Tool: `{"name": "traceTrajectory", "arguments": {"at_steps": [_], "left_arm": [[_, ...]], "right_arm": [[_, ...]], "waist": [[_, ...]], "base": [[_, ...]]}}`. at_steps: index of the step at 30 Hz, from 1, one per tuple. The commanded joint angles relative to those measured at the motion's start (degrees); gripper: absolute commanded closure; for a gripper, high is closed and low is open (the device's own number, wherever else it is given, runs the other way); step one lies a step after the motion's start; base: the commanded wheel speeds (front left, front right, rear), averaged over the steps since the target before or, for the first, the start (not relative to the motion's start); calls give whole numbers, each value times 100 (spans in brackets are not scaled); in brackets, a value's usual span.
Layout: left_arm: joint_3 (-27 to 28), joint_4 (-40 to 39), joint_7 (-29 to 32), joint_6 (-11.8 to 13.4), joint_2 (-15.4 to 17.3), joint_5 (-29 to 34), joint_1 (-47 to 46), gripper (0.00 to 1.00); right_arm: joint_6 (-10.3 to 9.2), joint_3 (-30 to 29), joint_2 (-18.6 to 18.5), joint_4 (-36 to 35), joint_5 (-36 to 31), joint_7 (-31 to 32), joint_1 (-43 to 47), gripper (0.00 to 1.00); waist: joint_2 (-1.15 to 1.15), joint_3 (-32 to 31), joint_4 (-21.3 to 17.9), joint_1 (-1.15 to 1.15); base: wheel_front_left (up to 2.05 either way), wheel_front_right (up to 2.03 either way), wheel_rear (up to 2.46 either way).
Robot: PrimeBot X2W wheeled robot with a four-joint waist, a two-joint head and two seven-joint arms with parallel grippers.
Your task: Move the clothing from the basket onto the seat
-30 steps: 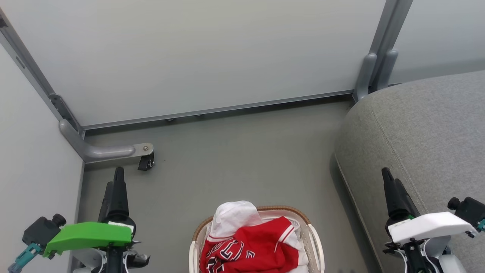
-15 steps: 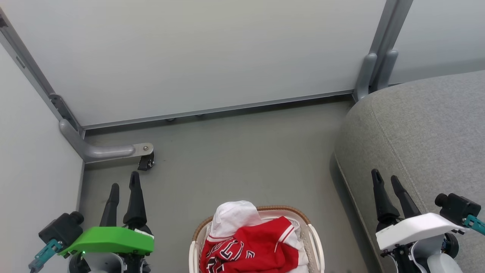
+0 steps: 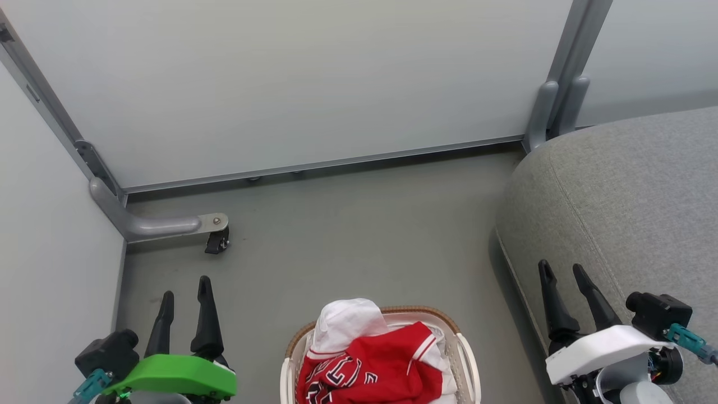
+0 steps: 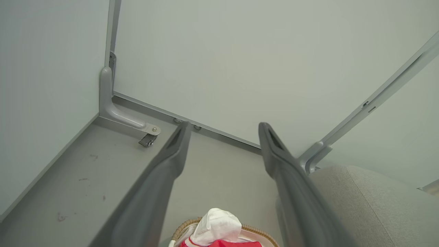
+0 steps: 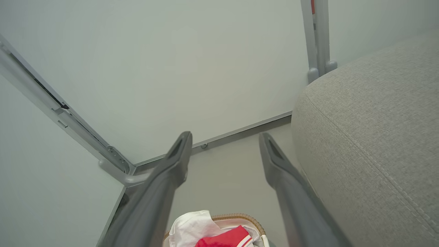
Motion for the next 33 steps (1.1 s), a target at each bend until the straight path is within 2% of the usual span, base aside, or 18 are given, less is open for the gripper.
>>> {"name": "traceTrajectory", "arguments": {"at_steps": [1,16,33], "left_arm": [[-22,-30,-49,7,40,172,36,0],[-158,277,-268,24,47,902,149,0],[-294,506,-478,18,52,1574,210,0]], "right_arm": [[2,17,-41,-26,-177,-50,45,0],[2,120,-50,187,-1189,-269,153,0],[3,202,-58,176,-1942,-482,216,0]], "waist": [[0,-3,2,0],[0,-34,45,0],[0,-72,70,0]], "base": [[0,0,0],[0,0,0],[0,0,0]]}}
